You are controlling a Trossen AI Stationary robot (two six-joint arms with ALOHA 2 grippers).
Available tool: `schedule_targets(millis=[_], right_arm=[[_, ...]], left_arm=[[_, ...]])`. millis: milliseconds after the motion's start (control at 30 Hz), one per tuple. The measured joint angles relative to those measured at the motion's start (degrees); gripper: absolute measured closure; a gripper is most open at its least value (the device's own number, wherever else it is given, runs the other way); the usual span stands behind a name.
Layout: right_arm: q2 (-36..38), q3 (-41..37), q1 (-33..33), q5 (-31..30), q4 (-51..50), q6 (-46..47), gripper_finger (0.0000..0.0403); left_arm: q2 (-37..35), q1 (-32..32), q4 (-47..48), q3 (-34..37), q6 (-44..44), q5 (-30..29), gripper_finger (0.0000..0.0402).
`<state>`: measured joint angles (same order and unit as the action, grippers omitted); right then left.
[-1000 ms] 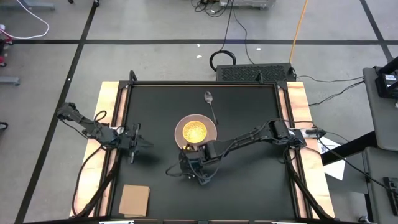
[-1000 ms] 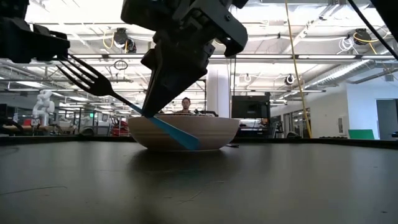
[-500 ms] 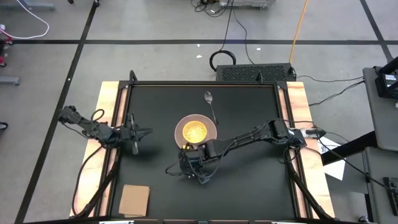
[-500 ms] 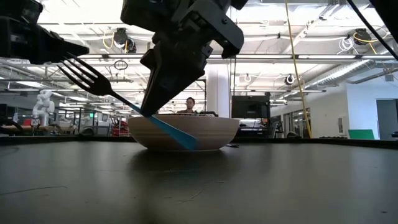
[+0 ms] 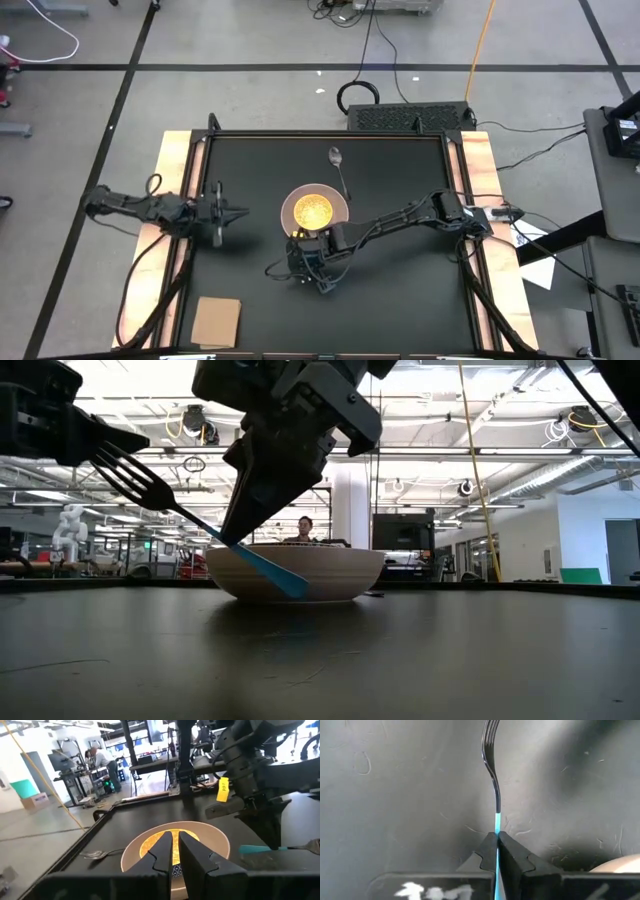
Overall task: Set table place
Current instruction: Move the blue fork from the right side of the plate to the center of the table
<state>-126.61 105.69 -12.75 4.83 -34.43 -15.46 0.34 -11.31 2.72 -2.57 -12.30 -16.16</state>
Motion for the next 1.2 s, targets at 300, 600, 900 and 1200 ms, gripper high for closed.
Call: schedule_targets(millis=[300, 600, 900, 1200], right_arm=[[0.00, 0.00, 0.02, 0.11, -0.07, 1.75, 0.0403], [0.02, -0.08, -0.22, -1.28, -0.04, 7.39, 0.0403], [0.02, -3.80, -2.31, -6.53, -1.03, 13.47, 0.0403], [0.02, -6.64, -3.06, -10.88, 0.95, 17.94, 0.0403]], left_arm=[[0.02, 9.54, 0.68, 0.37, 4.75, 17.57, 0.0364], [0.02, 11.79, 0.64, 0.39, 7.57, 17.39, 0.0364], [0.02, 12.04, 0.55, 0.42, 8.16, 17.17, 0.0364], [0.02, 12.04, 0.40, 0.44, 7.90, 15.65, 0.0364]])
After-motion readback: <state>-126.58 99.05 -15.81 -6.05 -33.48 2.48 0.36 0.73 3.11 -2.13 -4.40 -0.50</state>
